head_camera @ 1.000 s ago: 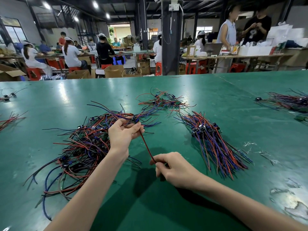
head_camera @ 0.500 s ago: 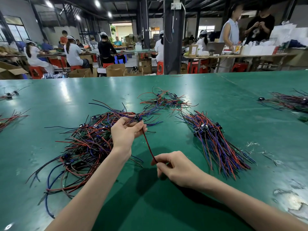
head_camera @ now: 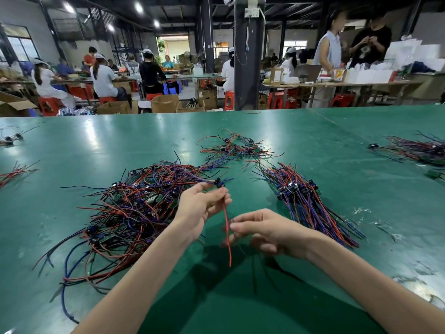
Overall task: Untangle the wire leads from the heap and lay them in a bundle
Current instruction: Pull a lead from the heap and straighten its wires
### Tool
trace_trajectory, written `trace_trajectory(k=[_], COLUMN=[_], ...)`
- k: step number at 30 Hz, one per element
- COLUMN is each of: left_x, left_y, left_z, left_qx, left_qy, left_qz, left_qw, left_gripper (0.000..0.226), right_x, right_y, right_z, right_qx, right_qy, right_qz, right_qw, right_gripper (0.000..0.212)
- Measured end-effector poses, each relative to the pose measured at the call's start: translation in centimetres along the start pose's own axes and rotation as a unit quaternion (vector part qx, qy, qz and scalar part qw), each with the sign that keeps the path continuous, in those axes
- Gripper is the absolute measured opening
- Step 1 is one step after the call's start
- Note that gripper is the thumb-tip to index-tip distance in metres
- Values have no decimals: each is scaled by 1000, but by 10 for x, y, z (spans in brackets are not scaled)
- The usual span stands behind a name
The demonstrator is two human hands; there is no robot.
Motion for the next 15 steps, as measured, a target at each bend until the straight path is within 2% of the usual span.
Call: trace_trajectory(k=[3,9,15], left_x=[1,-1,-2], left_y=[-13,-6,-4], left_z=[18,23,27], left_qx=[-27,-101,-116], left_qy=[43,53,76], left_qz=[36,27,37], left_qw=[998,993,990], left_gripper=[28,9,10], right_x=[1,3,50], right_y=[10,23,94], right_z=[6,9,38], right_qx=[-51,-56,-43], right_qy=[47,77,148], right_qz=[-53,-131,-324], right_qw=[996,987,933], right_gripper=[14,12,9])
Point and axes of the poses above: each hand's wrist, its own x-axis away from the middle knuckle, its own y-axis out of the back of the hand, z = x × y, the point moved 8 cm from there along -x, towards the middle knuckle, and after that the axes turned 15 degrees about z, right-handed, at the moved point
